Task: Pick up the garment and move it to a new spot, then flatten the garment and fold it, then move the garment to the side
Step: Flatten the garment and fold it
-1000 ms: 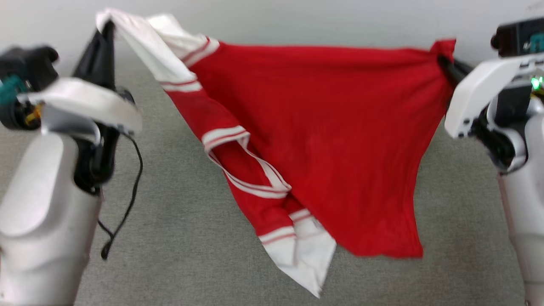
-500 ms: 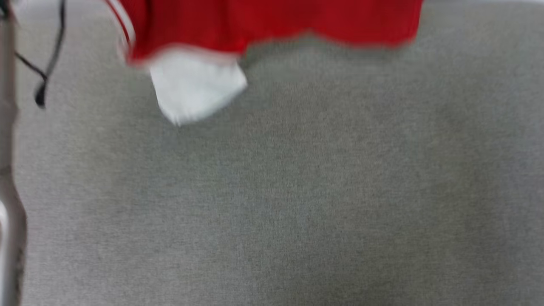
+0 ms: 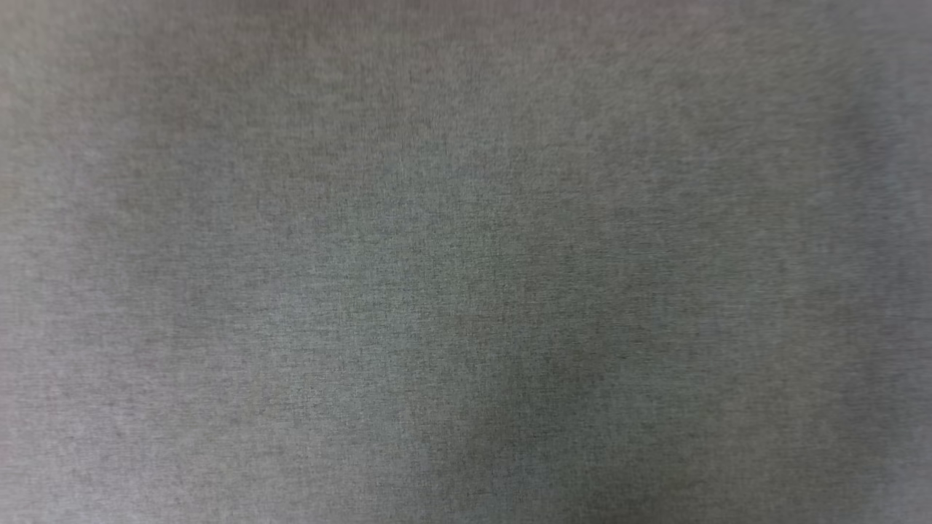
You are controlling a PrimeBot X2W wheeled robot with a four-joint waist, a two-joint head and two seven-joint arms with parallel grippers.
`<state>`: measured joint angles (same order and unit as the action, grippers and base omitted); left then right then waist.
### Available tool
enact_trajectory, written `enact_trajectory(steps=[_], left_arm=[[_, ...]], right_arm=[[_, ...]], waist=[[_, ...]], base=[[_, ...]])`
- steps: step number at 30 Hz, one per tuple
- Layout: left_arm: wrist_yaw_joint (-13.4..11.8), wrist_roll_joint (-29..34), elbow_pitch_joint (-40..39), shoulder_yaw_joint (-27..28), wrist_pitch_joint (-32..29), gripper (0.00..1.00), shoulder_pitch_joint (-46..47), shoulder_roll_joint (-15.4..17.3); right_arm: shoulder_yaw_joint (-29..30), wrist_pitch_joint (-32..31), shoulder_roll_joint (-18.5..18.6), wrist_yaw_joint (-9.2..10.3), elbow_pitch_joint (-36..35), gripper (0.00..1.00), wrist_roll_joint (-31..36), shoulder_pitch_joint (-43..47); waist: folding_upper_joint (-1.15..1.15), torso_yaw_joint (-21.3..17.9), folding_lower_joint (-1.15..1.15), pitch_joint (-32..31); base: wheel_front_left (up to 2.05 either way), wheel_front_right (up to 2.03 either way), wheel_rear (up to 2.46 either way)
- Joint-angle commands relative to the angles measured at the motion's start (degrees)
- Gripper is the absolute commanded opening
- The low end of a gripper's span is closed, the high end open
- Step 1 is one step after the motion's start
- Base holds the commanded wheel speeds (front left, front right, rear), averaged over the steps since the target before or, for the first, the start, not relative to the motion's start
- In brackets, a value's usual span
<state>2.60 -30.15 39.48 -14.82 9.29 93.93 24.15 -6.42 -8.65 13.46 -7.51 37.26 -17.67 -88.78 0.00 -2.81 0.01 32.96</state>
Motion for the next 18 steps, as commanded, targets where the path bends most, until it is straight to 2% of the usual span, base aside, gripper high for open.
enact_trajectory(steps=[1,10,18], left_arm=[[0.37,-0.19,1.02,-0.21,0.43,0.00,0.46,-0.56],[2.51,-2.42,8.64,-0.50,3.40,0.00,-2.74,-3.23],[4.13,-5.26,11.84,-0.06,5.47,0.00,-13.71,-4.87]], right_arm=[[-0.65,0.87,-0.36,0.04,1.22,0.00,-0.19,-1.00],[-6.63,4.09,-1.92,0.04,10.31,0.00,-2.92,-2.38],[-13.63,6.13,-0.83,0.04,13.91,0.00,-7.20,7.03]], waist=[[0.00,0.54,-0.01,2.40],[0.00,1.26,-0.01,4.27],[0.00,1.68,-0.01,-0.56]], base=[[0.00,0.00,0.00],[0.00,0.00,0.00],[0.00,0.00,0.00]])
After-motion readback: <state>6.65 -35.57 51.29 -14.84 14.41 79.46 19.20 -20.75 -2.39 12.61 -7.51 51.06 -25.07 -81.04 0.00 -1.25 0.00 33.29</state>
